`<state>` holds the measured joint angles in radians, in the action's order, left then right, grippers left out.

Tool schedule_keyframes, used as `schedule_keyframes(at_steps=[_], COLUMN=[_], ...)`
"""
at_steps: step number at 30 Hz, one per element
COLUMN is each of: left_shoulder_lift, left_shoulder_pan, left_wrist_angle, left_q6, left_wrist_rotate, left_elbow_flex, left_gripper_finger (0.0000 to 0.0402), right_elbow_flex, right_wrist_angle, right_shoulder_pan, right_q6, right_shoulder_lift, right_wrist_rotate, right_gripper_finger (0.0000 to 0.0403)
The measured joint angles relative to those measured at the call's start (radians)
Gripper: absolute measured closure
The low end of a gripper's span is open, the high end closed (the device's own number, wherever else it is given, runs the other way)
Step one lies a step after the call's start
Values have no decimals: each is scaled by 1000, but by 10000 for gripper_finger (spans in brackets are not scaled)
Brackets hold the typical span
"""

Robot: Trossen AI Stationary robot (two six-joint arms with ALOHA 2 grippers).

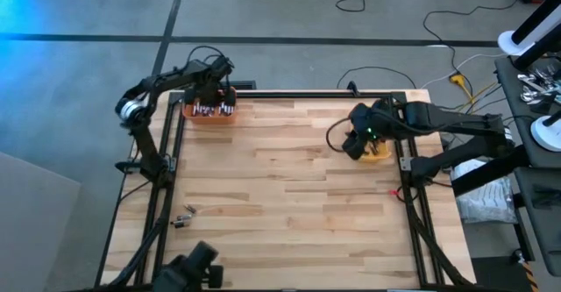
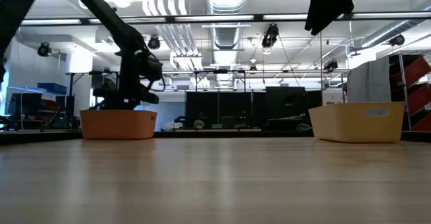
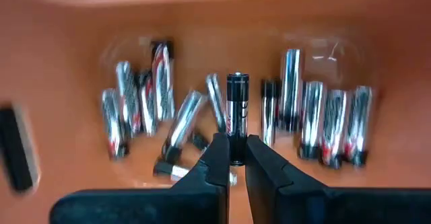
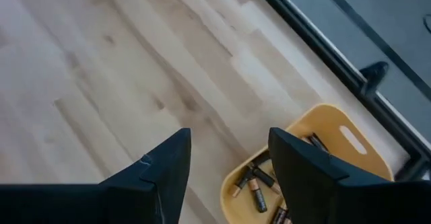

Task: Sort batteries
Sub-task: Put the silver battery into the orange bin, then put the black battery into the yellow bin

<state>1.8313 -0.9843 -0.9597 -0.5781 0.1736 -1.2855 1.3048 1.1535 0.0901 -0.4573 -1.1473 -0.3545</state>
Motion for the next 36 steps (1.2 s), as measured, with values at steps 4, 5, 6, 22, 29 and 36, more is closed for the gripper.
schedule_keyframes(at_steps=[4, 5, 6, 22, 29, 36], left_shoulder_lift=[90, 107, 121, 132, -38, -280], left_shoulder_pan=[-3, -3, -5, 0, 119, 445], left_wrist_angle=[-36, -36, -34, -149, -223, -224], left_q6=[65, 82, 92, 183, 171, -66], left_wrist_rotate=[18, 18, 18, -23, -23, -26], left_elbow_flex=[-70, -80, -88, -180, -153, -43], left_gripper_finger=[395, 395, 394, 302, 262, 256], right_elbow_flex=[0, 0, 0, -2, -2, -9], right_wrist_angle=[24, 42, 58, 151, 152, 147], right_shoulder_pan=[27, 29, 29, -51, -155, -299], right_q6=[17, 13, 4, -177, -229, -289], right_shoulder_lift=[0, 0, 1, 25, 41, 45], right_wrist_rotate=[4, 2, -7, 102, 103, 61], right_gripper_finger=[203, 202, 200, 160, 151, 164])
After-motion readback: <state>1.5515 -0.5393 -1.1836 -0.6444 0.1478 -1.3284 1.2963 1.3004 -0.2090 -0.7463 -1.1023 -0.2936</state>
